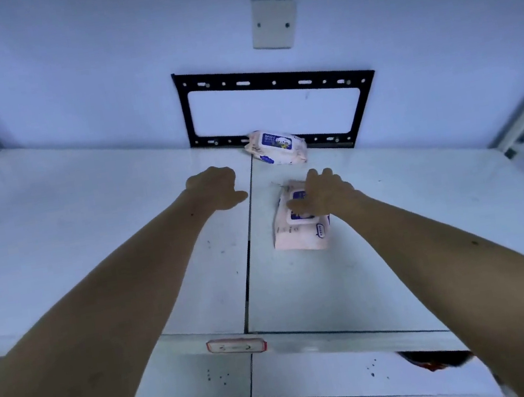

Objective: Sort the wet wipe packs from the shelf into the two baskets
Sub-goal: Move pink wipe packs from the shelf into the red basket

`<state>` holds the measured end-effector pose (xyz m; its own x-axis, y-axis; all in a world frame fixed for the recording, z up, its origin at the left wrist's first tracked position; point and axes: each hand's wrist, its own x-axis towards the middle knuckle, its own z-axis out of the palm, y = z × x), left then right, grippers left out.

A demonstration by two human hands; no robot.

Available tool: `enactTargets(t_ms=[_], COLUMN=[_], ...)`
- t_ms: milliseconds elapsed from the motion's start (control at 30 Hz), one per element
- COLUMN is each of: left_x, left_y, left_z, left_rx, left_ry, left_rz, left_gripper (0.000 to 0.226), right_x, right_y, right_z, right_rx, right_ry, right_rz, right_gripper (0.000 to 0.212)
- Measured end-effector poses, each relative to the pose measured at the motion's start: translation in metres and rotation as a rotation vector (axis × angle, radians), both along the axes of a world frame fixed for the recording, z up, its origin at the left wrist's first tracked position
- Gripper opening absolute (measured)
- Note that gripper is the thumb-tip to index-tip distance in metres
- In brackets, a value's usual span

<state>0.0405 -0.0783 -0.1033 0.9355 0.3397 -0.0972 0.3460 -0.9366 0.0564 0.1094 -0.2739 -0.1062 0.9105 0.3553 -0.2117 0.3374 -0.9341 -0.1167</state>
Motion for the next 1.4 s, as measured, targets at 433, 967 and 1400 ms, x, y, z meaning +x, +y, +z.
enactTargets(t_ms=[433,967,1400], left_x=[0.13,0.209,0.225], left_y=[0.029,0.039,0.025], left_z=[-0.025,-0.036,-0.037], left_rx=[-0.142,0.048,-0.136], left_ry=[-0.097,-0.031,-0.014], left_rz=[-0.086,-0.31,-0.256], left_gripper=[0.053,0.035,0.05], right_x=[0.065,0.113,0.11], right_y=[-0.004,-0.014,-0.028], right_z=[-0.03,-0.006,-0.001], right_rx=[0.28,0.125,0.1], right_ry=[0.2,0.384,0.396], right_rz=[-0.227,-0.22,-0.289], right_gripper=[0.074,0.078,0.074])
